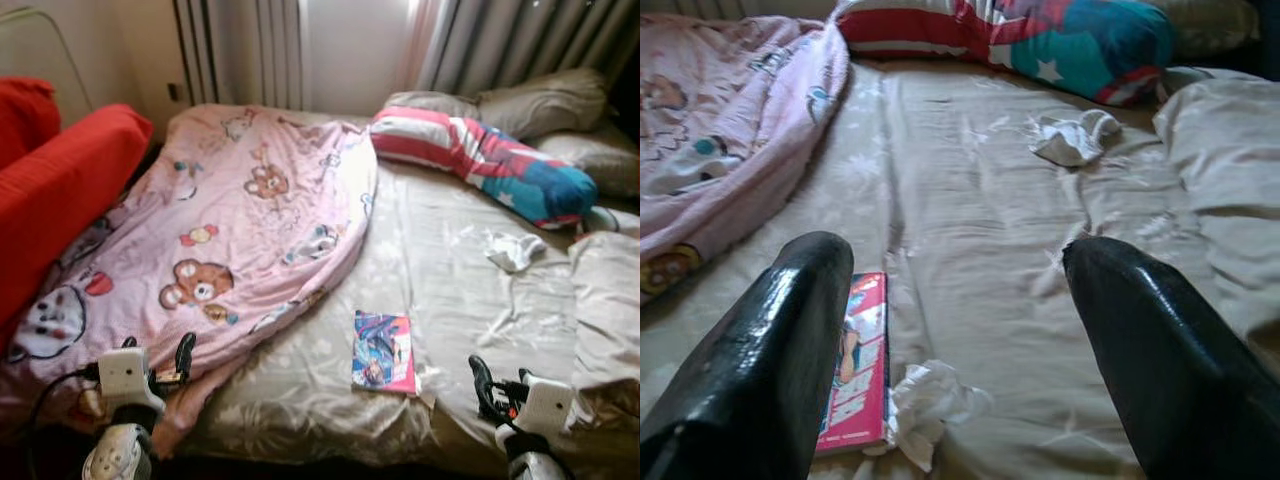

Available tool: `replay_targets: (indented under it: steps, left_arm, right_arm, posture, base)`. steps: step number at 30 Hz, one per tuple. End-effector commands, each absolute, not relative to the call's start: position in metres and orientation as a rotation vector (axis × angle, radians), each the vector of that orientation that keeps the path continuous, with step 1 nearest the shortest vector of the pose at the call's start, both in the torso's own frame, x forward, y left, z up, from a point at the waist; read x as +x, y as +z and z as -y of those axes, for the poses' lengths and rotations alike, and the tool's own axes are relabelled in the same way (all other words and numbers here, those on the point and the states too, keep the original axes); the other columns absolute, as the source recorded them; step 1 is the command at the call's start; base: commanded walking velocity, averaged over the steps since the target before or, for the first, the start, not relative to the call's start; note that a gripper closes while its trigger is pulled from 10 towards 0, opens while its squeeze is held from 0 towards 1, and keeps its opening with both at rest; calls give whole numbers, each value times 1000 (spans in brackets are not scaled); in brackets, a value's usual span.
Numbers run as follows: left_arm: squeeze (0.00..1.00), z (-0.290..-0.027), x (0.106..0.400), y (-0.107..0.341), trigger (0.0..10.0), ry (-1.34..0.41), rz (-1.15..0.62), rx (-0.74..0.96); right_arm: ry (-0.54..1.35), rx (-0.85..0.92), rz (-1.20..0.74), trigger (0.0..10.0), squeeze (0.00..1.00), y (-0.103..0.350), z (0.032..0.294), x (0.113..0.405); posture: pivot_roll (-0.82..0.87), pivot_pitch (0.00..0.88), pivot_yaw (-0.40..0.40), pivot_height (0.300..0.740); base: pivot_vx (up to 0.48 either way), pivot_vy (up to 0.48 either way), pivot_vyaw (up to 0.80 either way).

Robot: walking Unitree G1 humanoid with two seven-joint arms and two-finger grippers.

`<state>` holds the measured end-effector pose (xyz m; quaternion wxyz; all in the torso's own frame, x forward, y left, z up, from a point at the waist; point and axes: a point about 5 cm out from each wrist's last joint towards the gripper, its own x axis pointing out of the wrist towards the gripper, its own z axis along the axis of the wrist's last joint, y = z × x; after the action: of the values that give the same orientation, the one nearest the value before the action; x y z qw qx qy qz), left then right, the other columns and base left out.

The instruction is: Clean up the room

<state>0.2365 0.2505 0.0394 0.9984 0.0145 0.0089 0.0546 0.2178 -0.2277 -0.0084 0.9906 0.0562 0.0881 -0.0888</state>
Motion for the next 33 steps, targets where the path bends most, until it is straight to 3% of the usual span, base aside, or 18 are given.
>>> replay_targets:
  steps: [1, 12, 15, 23, 33]
  left_arm:
    - [0, -249, 235, 38, 10000, 82, -40, 32]
    - [0, -245, 236, 40, 10000, 57, -64, 48]
    - [0, -249, 241, 47, 10000, 58, -58, 66]
    - [0, -254, 246, 52, 10000, 79, -49, 78]
    - [0, -233, 251, 53, 10000, 41, -39, 84]
  right_arm:
    - [-187, 118, -187, 10000, 0, -9, 226, 221]
    - [-183, 144, -207, 10000, 0, -13, 209, 221]
    - [-181, 148, -194, 10000, 0, -14, 199, 221]
    - [-160, 161, -169, 10000, 0, -9, 194, 227]
    - [-205, 153, -203, 10000, 0, -12, 201, 226]
  posture:
    - [182, 10, -56, 740]
    - [193, 31, -6, 740]
    - [199, 52, 24, 740]
    - [179, 71, 8, 740]
    - [184, 96, -19, 740]
  base:
    - [0, 0, -681]
    - [0, 0, -680]
    - [0, 0, 0]
    - [0, 0, 0]
    - [0, -180, 0]
